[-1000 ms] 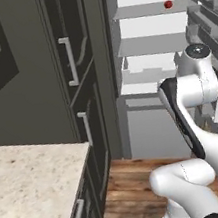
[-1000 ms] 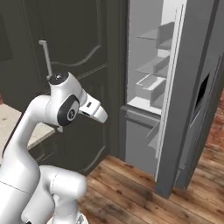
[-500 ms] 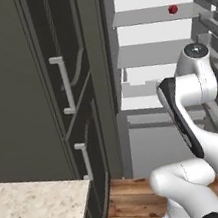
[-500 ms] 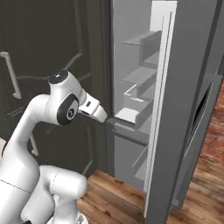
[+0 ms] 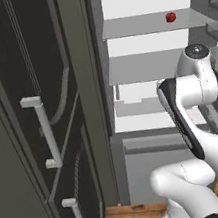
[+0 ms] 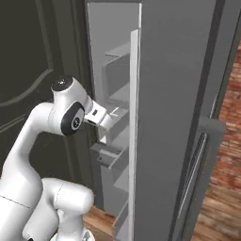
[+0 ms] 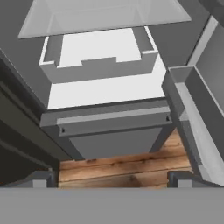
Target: Take the cheese, chicken drumstick, and bell pepper from the fridge and place them on the plate on the dining counter to create an appetizer plate.
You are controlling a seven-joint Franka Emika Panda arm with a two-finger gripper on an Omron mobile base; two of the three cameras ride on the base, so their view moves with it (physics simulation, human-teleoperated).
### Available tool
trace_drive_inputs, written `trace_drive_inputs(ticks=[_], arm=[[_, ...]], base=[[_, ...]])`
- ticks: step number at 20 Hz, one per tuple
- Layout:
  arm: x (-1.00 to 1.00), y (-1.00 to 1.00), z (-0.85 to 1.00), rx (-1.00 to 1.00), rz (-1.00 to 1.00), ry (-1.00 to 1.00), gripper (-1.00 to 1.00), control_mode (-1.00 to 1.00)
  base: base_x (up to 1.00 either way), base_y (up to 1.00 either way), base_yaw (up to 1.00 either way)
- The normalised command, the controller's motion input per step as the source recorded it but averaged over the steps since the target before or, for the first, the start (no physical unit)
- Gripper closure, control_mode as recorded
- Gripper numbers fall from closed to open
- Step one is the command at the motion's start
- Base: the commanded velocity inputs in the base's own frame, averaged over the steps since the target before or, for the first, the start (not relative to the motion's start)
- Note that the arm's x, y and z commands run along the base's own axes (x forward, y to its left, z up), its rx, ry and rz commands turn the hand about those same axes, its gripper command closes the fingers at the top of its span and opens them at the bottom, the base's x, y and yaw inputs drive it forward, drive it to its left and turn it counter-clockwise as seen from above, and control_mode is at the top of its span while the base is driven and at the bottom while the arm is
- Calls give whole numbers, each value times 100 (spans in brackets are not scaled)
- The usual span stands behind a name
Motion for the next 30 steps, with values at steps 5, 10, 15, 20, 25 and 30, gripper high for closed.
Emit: trace_drive_inputs(ticks=[5,10,15,20,25,30], arm=[[0,0,0,0,0,0,-100,100],[0,0,0,0,0,0,-100,100],[0,0,0,0,0,0,-100,100],[0,0,0,0,0,0,-100,100],[2,0,2,0,-12,0,-100,-100],[9,1,27,0,-2,0,-100,-100]], base=[[100,0,-17],[94,0,-18],[40,0,-21],[16,0,-25],[5,0,-10],[0,0,0]])
